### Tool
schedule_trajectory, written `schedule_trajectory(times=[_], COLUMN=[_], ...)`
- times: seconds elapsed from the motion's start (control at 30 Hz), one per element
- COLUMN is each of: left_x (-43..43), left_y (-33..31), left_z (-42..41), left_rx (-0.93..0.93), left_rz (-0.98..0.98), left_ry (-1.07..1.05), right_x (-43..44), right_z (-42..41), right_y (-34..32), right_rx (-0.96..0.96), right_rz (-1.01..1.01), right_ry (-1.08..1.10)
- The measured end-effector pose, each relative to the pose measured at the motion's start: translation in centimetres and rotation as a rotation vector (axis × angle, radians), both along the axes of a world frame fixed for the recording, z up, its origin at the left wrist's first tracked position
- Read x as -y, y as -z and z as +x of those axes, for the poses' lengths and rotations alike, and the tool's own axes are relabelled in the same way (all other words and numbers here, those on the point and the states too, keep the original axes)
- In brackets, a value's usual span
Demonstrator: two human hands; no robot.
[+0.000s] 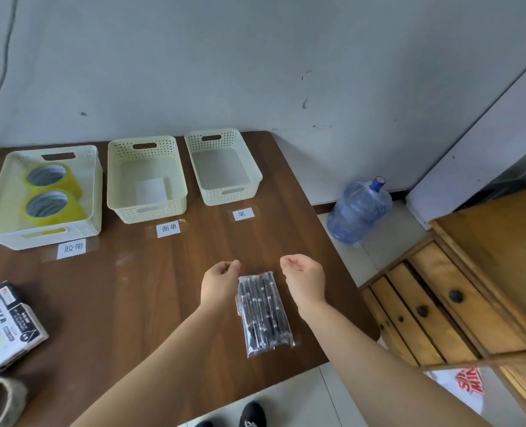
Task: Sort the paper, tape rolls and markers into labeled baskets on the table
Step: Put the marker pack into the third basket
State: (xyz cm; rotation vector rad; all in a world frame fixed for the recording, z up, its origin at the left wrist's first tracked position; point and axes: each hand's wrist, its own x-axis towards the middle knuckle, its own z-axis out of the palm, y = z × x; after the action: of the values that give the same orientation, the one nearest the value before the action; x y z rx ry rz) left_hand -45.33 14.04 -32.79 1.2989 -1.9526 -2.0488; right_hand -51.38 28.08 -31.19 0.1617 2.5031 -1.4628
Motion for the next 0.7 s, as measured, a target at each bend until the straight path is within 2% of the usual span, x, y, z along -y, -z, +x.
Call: schedule_trajectory(times=[0.2,0.53,0.7], left_x=[-1.1,-3.4,-3.8], left_y=[2.1,5.0,5.5], left_z=[1.9,3.6,3.5], left_rx=[0.059,0.221,0.237], left_rz=[0.057,0.045,0.111], left_ry=[0.043,0.134,0.128], right_x=[-1.4,-3.1,-3.1], right_z=[2.4,4.7,4.6], right_y=[2.3,5.6,7.0], right_rx=[0.07,0.256,0.327], right_rz=[0.071,0.146,0.168], right_ry=[0.0,-0.024,-0.043])
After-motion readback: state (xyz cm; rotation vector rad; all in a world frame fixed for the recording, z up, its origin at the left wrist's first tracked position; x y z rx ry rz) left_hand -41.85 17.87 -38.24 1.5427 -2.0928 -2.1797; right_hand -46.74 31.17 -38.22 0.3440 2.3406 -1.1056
